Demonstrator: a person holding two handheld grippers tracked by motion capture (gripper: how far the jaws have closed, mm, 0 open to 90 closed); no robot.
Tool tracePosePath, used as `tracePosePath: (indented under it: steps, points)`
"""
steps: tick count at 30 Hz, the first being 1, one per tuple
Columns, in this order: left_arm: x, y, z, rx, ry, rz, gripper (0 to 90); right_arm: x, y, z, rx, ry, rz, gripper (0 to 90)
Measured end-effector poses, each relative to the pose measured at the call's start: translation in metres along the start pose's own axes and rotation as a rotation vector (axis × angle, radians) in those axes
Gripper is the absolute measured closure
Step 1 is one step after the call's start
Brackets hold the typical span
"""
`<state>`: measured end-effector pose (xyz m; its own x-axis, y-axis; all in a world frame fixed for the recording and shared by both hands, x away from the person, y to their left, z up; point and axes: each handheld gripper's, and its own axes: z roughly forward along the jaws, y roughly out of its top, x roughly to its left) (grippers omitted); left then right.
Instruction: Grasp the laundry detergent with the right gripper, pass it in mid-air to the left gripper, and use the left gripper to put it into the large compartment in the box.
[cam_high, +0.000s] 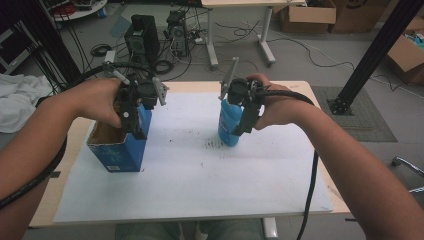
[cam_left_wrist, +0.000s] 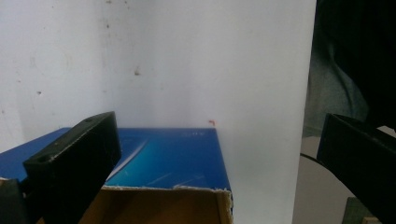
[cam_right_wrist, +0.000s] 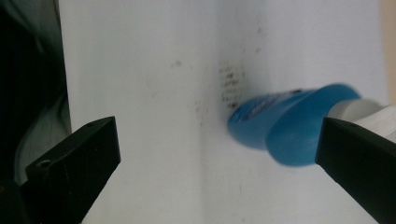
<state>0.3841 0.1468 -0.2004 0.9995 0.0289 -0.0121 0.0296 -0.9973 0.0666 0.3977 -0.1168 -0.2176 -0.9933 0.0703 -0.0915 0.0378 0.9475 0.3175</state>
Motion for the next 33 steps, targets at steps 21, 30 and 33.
tracePosePath:
  steps: [21,30,33]
  points:
    - [-0.005,-0.001,-0.001,-0.033,0.014,0.025,0.1,0.029,-0.109,0.015,-0.568,-0.251,0.449,0.0]
    - [-0.003,0.004,-0.002,-0.042,0.019,0.042,0.1,0.044,-0.154,0.064,-0.568,-0.298,0.604,0.0]
    - [-0.003,0.003,-0.003,-0.040,0.020,0.044,0.1,0.040,-0.157,0.081,-0.585,-0.305,0.652,0.0]
